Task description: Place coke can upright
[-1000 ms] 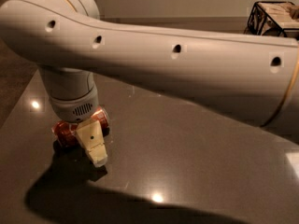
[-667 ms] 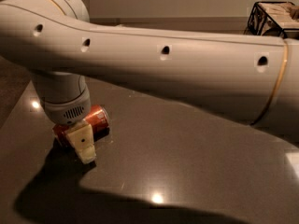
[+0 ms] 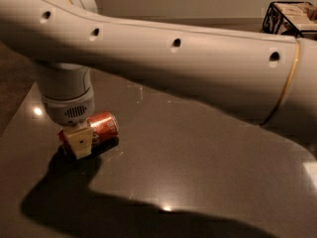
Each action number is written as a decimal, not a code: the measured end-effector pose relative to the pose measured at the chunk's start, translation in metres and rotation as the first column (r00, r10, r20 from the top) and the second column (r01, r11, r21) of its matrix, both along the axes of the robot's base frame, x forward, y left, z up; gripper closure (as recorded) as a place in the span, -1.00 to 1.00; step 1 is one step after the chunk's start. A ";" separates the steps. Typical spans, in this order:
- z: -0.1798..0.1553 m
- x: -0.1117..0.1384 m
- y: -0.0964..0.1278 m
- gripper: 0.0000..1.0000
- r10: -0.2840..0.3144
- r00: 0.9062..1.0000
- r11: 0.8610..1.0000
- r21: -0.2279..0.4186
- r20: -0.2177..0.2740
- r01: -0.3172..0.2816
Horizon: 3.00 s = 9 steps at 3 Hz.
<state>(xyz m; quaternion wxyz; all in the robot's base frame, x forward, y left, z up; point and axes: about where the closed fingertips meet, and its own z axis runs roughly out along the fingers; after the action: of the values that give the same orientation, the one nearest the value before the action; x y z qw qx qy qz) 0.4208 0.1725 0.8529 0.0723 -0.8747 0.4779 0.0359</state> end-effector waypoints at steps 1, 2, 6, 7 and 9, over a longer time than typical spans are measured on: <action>0.026 0.017 -0.012 0.84 -0.065 0.996 0.994 0.089 -0.056 0.070; 0.050 0.037 -0.032 1.00 -0.130 0.982 0.967 0.199 -0.140 0.157; 0.095 0.045 -0.050 1.00 -0.124 0.845 0.530 0.686 -0.520 0.499; 0.091 0.039 -0.045 1.00 -0.105 0.836 0.445 0.726 -0.539 0.524; 0.075 0.030 -0.037 1.00 -0.037 0.828 0.346 0.770 -0.560 0.536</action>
Offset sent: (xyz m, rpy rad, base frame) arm 0.0649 -0.0641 0.0928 0.3934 0.2601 -0.2657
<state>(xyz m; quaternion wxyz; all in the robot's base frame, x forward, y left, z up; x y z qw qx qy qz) 0.4510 0.1356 0.9282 0.4277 -0.5543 0.5327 0.4754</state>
